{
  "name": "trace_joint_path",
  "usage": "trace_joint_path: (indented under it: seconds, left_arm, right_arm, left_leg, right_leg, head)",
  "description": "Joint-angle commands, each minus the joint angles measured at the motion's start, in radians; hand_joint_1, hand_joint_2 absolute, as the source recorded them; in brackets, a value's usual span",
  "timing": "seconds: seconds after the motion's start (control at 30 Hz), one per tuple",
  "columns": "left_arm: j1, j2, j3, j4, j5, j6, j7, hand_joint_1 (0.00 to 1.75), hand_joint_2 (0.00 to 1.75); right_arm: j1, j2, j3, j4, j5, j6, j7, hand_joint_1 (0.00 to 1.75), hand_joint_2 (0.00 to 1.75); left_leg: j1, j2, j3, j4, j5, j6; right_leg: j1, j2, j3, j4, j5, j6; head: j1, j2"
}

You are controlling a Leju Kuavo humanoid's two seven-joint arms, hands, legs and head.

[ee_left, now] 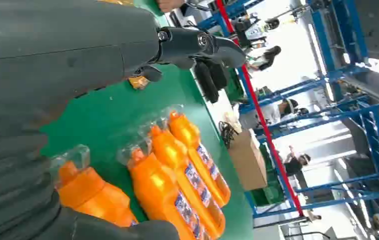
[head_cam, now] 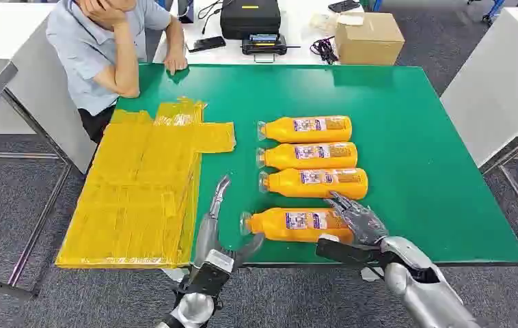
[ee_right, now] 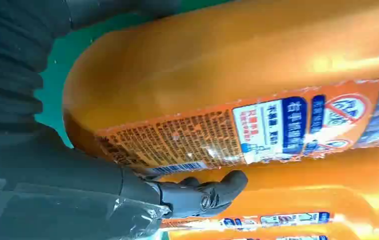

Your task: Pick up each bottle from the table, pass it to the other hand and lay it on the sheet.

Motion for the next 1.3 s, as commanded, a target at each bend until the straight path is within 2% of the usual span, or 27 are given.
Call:
trace_joint_path:
  seconds: [0.03, 0.57, 0.73, 0.83, 0.93, 1.03, 1.17, 1.2, 1.27, 1.3]
  left_arm:
    - [-0.043, 0.008, -0.029, 0.062, 0.008, -0.003, -0.019, 0.0, 1.75]
    - [-0.04, 0.004, -0.02, 0.045, 0.002, -0.003, -0.019, 0.0, 1.75]
    - [-0.009, -0.004, 0.034, -0.028, -0.007, -0.003, -0.019, 0.0, 1.75]
    - [0.008, 0.028, -0.016, -0.122, 0.134, -0.015, -0.019, 0.0, 1.75]
    - [0.008, 0.028, -0.016, -0.122, 0.134, -0.015, -0.019, 0.0, 1.75]
    - [0.008, 0.028, -0.016, -0.122, 0.134, -0.015, -0.019, 0.0, 1.75]
    - [0.008, 0.028, -0.016, -0.122, 0.134, -0.015, -0.019, 0.0, 1.75]
    - [0.012, 0.036, -0.029, -0.141, 0.166, -0.025, -0.019, 0.0, 1.75]
    - [0.022, 0.042, -0.025, -0.14, 0.321, -0.195, -0.019, 0.0, 1.75]
    - [0.024, 0.047, -0.027, -0.142, 0.343, -0.225, -0.019, 0.0, 1.75]
  right_arm:
    - [-0.065, -0.022, 0.101, 0.124, -0.034, 0.043, -0.007, 1.75, 1.75]
    - [-0.078, -0.016, 0.135, 0.133, -0.074, 0.036, -0.012, 1.75, 1.75]
    - [-0.045, 0.049, 0.07, 0.103, -0.15, -0.027, -0.062, 1.75, 1.75]
    - [0.0, 0.103, -0.004, 0.045, -0.235, -0.03, -0.099, 1.75, 1.75]
    - [0.0, 0.103, -0.004, 0.045, -0.235, -0.03, -0.099, 1.75, 1.75]
    - [0.0, 0.103, -0.004, 0.045, -0.235, -0.03, -0.099, 1.75, 1.75]
    - [0.0, 0.103, -0.004, 0.045, -0.235, -0.03, -0.099, 1.75, 1.75]
    - [0.008, 0.11, -0.025, 0.031, -0.246, -0.036, -0.106, 1.75, 1.75]
    - [0.034, 0.148, -0.08, 0.002, -0.282, -0.033, -0.126, 1.75, 1.75]
    - [0.041, 0.161, -0.099, -0.009, -0.297, -0.027, -0.128, 1.75, 1.75]
  left_leg:
    - [0.001, 0.001, 0.005, -0.001, -0.001, -0.002]
    - [0.001, 0.0, 0.005, -0.001, -0.001, -0.002]
    - [0.002, 0.001, 0.007, -0.001, -0.002, -0.003]
    - [0.001, 0.002, 0.003, -0.001, -0.001, -0.002]
    - [0.002, 0.003, 0.007, -0.001, -0.003, -0.004]
    - [0.002, 0.001, 0.003, -0.001, -0.001, -0.002]
    - [0.002, 0.002, 0.005, 0.0, -0.003, -0.003]
    - [0.001, 0.001, 0.002, -0.001, -0.001, -0.002]
    - [0.002, 0.002, 0.004, 0.0, -0.002, -0.003]
    - [0.001, 0.001, 0.003, -0.001, -0.002, -0.002]
  right_leg:
    - [0.001, 0.0, 0.005, -0.001, -0.001, -0.003]
    - [0.002, 0.0, 0.006, -0.002, -0.001, -0.003]
    - [0.002, 0.001, 0.007, -0.001, -0.001, -0.004]
    - [0.002, 0.002, 0.003, -0.001, 0.0, -0.002]
    - [0.003, 0.002, 0.006, 0.0, -0.003, -0.005]
    - [0.002, 0.001, 0.003, -0.001, -0.001, -0.002]
    - [0.002, 0.002, 0.005, -0.001, -0.002, -0.003]
    - [0.001, 0.001, 0.003, -0.001, -0.001, -0.002]
    - [0.002, 0.002, 0.005, 0.0, -0.002, -0.003]
    - [0.001, 0.001, 0.003, 0.0, -0.001, -0.003]
  head:
    - [0.0, 0.0]
    - [0.0, 0.0]
    - [0.0, 0.0]
    - [0.0, 0.0]
    - [0.0, 0.0]
    - [0.0, 0.0]
    - [0.0, 0.0]
    - [0.0, 0.0]
    - [0.0, 0.0]
    - [0.0, 0.0]
